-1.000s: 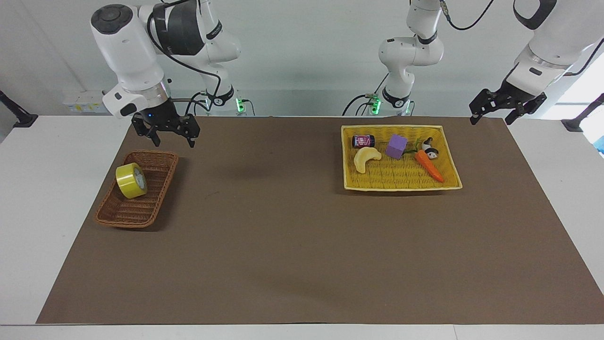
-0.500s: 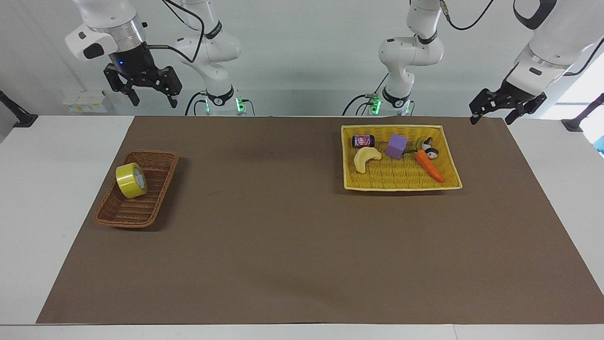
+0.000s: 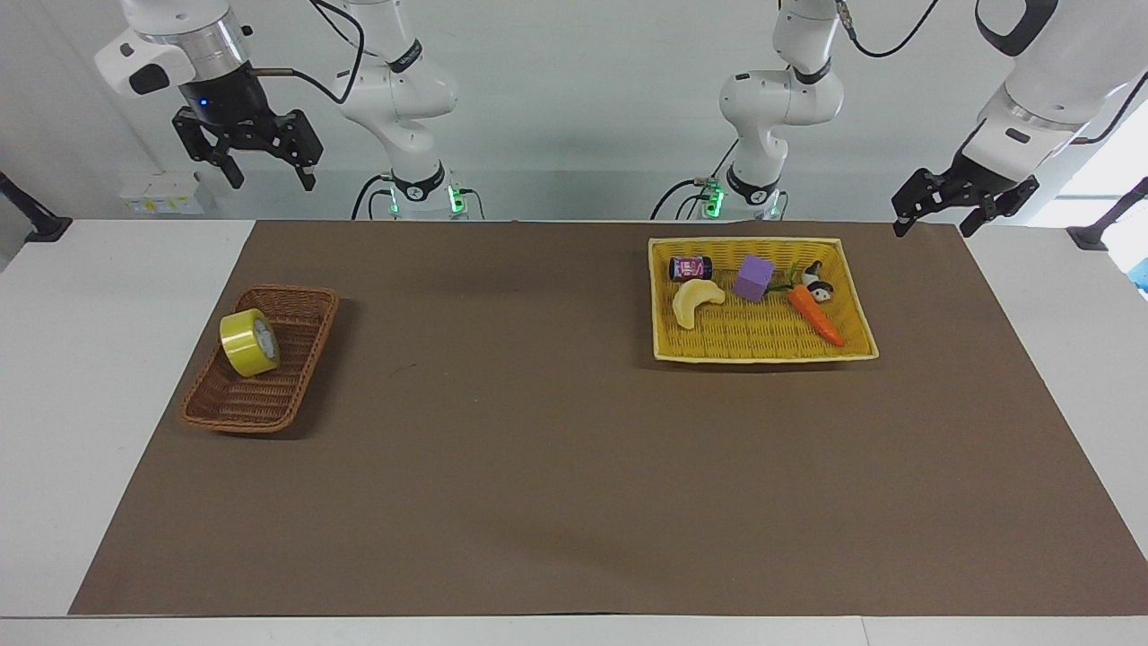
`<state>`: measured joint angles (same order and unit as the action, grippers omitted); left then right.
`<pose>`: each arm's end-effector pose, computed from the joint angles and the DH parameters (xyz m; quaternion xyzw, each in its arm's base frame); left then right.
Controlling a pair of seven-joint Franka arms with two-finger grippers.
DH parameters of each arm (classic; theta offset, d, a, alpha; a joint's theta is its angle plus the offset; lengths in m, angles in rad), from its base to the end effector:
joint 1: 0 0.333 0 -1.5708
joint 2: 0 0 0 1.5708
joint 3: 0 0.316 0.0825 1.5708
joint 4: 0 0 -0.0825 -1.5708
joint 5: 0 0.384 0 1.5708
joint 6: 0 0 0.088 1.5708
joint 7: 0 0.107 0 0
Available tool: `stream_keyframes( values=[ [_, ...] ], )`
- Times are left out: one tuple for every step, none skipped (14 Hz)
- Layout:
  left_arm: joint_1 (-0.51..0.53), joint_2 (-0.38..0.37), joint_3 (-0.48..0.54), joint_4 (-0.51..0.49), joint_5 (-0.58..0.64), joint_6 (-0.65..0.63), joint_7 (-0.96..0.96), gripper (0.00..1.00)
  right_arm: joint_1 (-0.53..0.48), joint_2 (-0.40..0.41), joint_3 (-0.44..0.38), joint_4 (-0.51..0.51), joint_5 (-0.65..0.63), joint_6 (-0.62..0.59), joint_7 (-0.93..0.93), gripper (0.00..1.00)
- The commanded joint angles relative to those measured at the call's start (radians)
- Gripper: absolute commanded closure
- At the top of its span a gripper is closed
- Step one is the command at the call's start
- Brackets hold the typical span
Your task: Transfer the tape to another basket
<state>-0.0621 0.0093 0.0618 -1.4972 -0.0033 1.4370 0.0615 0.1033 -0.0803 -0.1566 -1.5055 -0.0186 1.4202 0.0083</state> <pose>0.5437 -0.0007 0.6424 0.9989 -0.0310 -0.0347 0.0024 0.5116 -0.0337 0.6840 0.9995 -0.0319 -0.0031 0.0029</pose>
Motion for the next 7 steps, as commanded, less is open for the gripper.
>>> stream_keyframes(
  values=[
    [-0.010, -0.003, 0.007, 0.014, 0.011, -0.021, 0.001, 0.00, -0.013, -0.003, 0.011, -0.013, 0.028, 0.016, 0.025, 0.00],
    [-0.010, -0.003, 0.007, 0.015, 0.011, -0.021, 0.001, 0.00, -0.008, -0.003, 0.012, -0.012, 0.035, 0.016, 0.066, 0.00],
    [-0.010, -0.003, 0.007, 0.014, 0.011, -0.021, 0.001, 0.00, -0.008, -0.001, 0.012, -0.004, 0.055, 0.014, 0.097, 0.00],
    [-0.010, -0.003, 0.007, 0.015, 0.011, -0.021, 0.001, 0.00, -0.008, 0.002, 0.012, -0.002, 0.063, 0.010, 0.107, 0.00],
    [-0.010, -0.003, 0.007, 0.014, 0.011, -0.021, 0.001, 0.00, -0.008, 0.001, 0.012, -0.002, 0.060, 0.011, 0.107, 0.00],
    [-0.008, -0.003, 0.009, 0.014, 0.011, -0.021, 0.001, 0.00, -0.010, -0.009, 0.012, -0.004, 0.060, 0.010, 0.107, 0.00],
    [-0.010, -0.003, 0.009, 0.015, 0.011, -0.021, 0.001, 0.00, -0.011, -0.013, 0.014, -0.004, 0.054, 0.010, 0.098, 0.00]
  ],
)
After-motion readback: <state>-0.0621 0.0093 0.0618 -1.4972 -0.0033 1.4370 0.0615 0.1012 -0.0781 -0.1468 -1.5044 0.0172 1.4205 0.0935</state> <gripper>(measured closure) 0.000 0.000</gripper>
